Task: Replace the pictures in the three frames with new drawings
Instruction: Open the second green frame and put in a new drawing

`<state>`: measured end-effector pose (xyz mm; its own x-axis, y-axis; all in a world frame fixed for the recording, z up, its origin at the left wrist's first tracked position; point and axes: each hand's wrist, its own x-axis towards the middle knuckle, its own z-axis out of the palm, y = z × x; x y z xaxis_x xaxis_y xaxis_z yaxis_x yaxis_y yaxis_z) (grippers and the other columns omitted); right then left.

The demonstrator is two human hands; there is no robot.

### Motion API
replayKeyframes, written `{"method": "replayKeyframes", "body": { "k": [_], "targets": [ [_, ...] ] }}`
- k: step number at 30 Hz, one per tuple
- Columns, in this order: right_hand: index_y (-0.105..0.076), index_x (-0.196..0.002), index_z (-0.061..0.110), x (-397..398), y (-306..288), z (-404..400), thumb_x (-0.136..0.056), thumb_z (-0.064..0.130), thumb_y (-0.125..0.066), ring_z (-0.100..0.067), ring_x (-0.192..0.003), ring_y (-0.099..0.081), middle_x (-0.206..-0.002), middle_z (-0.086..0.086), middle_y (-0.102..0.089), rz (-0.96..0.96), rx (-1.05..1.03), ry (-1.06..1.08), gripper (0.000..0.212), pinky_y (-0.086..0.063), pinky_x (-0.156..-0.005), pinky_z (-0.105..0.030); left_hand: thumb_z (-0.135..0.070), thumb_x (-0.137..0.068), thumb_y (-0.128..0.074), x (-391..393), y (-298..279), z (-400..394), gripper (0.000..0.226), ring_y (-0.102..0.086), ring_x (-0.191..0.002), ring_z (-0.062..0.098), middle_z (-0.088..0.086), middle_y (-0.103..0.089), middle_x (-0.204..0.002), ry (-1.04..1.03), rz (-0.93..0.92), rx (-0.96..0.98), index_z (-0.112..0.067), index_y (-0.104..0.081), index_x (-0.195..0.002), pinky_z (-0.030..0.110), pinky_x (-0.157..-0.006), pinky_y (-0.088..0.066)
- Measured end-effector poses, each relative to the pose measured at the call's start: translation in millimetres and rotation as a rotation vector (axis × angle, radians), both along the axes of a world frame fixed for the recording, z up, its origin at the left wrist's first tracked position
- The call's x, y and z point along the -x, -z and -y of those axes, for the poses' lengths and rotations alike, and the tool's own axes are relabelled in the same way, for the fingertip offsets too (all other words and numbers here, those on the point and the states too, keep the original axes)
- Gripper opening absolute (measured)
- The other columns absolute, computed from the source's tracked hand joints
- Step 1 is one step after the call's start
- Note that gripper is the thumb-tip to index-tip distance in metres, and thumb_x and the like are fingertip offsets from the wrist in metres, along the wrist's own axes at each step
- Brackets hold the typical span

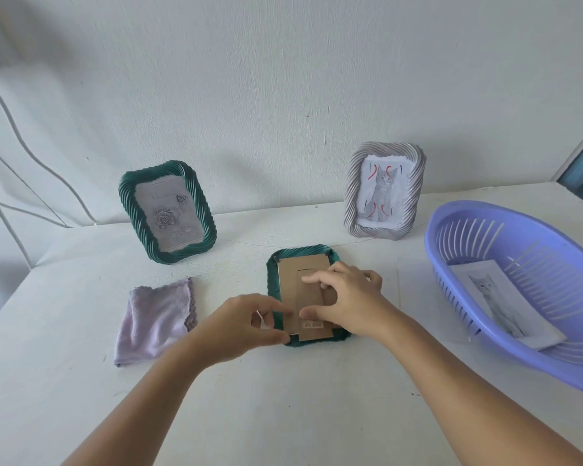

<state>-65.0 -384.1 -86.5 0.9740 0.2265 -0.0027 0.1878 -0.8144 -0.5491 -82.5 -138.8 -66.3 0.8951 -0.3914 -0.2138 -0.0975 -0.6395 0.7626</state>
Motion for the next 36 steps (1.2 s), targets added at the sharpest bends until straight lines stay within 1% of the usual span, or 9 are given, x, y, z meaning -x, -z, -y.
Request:
{"method": "replayKeyframes", "body": {
  "k": [3, 9, 14, 18, 21, 26, 31, 34, 36],
  "targets": [
    [-0.056, -0.129, 0.053, -1, 2, 0, -0.069, 0.083, -0.066, 0.004, -0.114, -0.044, -0.108, 0.021, -0.047, 0.002, -0.017, 0.008, 0.068, -0.016, -0.103, -0.035, -0.039, -0.075, -0.088, 4, 2, 1, 0.038, -0.046, -0.062, 0.002, -0.016, -0.056, -0.081, -0.016, 0.03, -0.02, -0.046, -0.074, -0.109, 0.017, -0.058, -0.039],
    [-0.055, -0.13, 0.053, 0, 3, -1, -0.069, 0.082, -0.066, 0.004, -0.115, -0.042, -0.11, 0.023, -0.045, -0.009, -0.015, 0.013, 0.068, -0.015, -0.107, -0.038, -0.036, -0.077, -0.087, 8, -1, 5, 0.036, -0.048, -0.065, 0.001, -0.01, -0.057, -0.085, -0.022, 0.093, -0.047, -0.041, -0.074, -0.11, 0.013, -0.06, -0.038],
    [-0.056, -0.13, 0.053, -1, 1, -1, -0.07, 0.082, -0.066, 0.001, -0.115, -0.043, -0.111, 0.022, -0.046, -0.019, -0.009, 0.009, 0.068, -0.017, -0.108, -0.041, -0.033, -0.078, -0.085, 9, 0, 8, 0.03, -0.048, -0.064, 0.002, -0.011, -0.054, -0.078, -0.037, 0.126, -0.05, -0.041, -0.074, -0.105, 0.015, -0.058, -0.037],
    [-0.056, -0.128, 0.053, -1, 0, -1, -0.066, 0.085, -0.064, 0.0, -0.115, -0.044, -0.109, 0.022, -0.046, -0.024, -0.007, 0.008, 0.07, -0.017, -0.108, -0.04, -0.038, -0.077, -0.083, 12, 4, 10, 0.028, -0.055, -0.076, 0.009, -0.01, -0.058, -0.083, 0.0, 0.242, -0.112, -0.039, -0.075, -0.103, 0.024, -0.069, -0.048],
    [-0.057, -0.128, 0.052, -1, -1, -1, -0.067, 0.084, -0.064, 0.0, -0.117, -0.044, -0.111, 0.021, -0.047, -0.027, -0.017, 0.003, 0.069, -0.017, -0.108, -0.039, -0.037, -0.078, -0.082, 15, 9, 9, 0.025, -0.055, -0.079, 0.011, -0.012, -0.056, -0.082, 0.016, 0.316, -0.109, -0.035, -0.076, -0.102, 0.017, -0.067, -0.044],
    [-0.059, -0.125, 0.051, -1, -2, -1, -0.068, 0.081, -0.067, -0.001, -0.115, -0.044, -0.108, 0.021, -0.048, -0.025, -0.031, 0.004, 0.066, -0.016, -0.107, -0.037, -0.031, -0.083, -0.076, 22, 13, 15, 0.015, -0.054, -0.076, 0.011, -0.011, -0.054, -0.079, 0.014, 0.404, -0.113, -0.03, -0.074, -0.098, 0.015, -0.065, -0.042],
    [-0.06, -0.125, 0.051, -2, -2, -2, -0.068, 0.08, -0.069, -0.001, -0.113, -0.045, -0.106, 0.021, -0.047, -0.015, -0.027, 0.011, 0.064, -0.017, -0.106, -0.037, -0.022, -0.088, -0.071, 22, 14, 18, 0.006, -0.053, -0.074, 0.011, -0.01, -0.054, -0.078, -0.015, 0.395, -0.103, -0.024, -0.071, -0.094, 0.015, -0.062, -0.039],
    [-0.06, -0.125, 0.051, -2, -2, -2, -0.068, 0.08, -0.069, 0.0, -0.113, -0.045, -0.106, 0.021, -0.047, -0.022, -0.02, 0.01, 0.064, -0.018, -0.106, -0.036, -0.014, -0.09, -0.068, 17, 15, 18, 0.01, -0.054, -0.075, 0.009, -0.009, -0.058, -0.078, -0.028, 0.364, -0.098, -0.022, -0.073, -0.094, 0.013, -0.063, -0.038],
    [-0.06, -0.125, 0.051, -3, -2, -2, -0.067, 0.081, -0.068, 0.0, -0.113, -0.045, -0.106, 0.021, -0.047, -0.027, -0.018, 0.006, 0.065, -0.017, -0.105, -0.036, -0.015, -0.09, -0.068, 13, 14, 16, 0.013, -0.054, -0.074, 0.007, -0.008, -0.061, -0.077, -0.024, 0.317, -0.104, -0.025, -0.074, -0.094, 0.013, -0.064, -0.04]
  ]
}}
